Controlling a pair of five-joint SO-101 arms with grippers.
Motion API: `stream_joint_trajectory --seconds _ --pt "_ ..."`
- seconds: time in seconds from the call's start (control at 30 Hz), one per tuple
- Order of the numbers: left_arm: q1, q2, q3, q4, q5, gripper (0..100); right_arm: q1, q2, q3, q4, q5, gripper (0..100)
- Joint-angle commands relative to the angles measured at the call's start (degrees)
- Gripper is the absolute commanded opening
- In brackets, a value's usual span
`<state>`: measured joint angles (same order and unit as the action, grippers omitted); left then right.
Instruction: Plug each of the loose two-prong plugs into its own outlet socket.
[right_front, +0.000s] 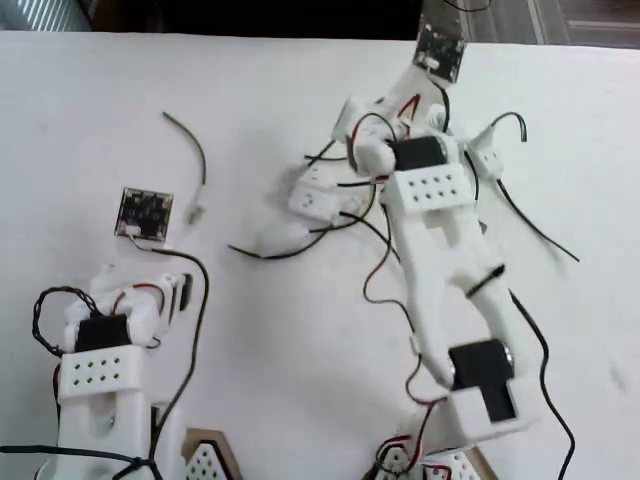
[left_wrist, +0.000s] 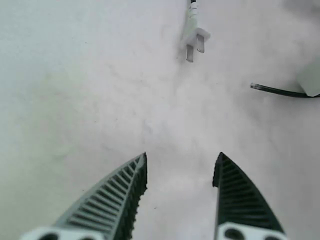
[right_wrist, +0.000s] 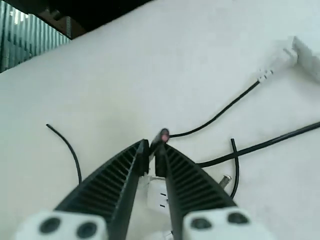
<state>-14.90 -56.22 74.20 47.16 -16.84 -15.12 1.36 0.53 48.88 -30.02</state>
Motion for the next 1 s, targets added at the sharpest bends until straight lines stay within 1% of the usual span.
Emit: stream_joint_trajectory --seconds 0.0,0.17,0.3,0.43,0.63,0.8,0.9,0.97 --pt "0.0 -0.8 0.0 -1.1 -0.7 22 -0.7 -12.4 -2.3 3.4 5.5 1.7" --pt "0.0 -0.8 0.0 -1.1 -0.7 22 -0.3 -21.1 -2.3 8.9 10.8 1.7" --pt "0.0 -0.8 0.2 -1.1 -0.7 22 -0.1 -26.2 -2.3 16.2 16.8 1.7" --pt "0.0 -1.2 0.5 -1.1 -0.7 22 2.3 -30.3 -2.3 24.2 22.0 1.7" --pt "0.0 -1.2 0.5 -1.1 -0.7 22 7.0 -35.6 -2.3 35.6 31.6 1.7" --pt "0.0 -1.2 0.5 -1.1 -0.7 22 8.6 -34.7 -2.1 44.0 37.8 1.7" --pt "0.0 -1.2 0.5 -1.1 -0.7 22 8.2 -30.2 0.8 44.7 39.0 1.7" --pt "0.0 -1.2 0.5 -1.1 -0.7 22 8.0 -25.2 3.3 42.5 39.3 1.7"
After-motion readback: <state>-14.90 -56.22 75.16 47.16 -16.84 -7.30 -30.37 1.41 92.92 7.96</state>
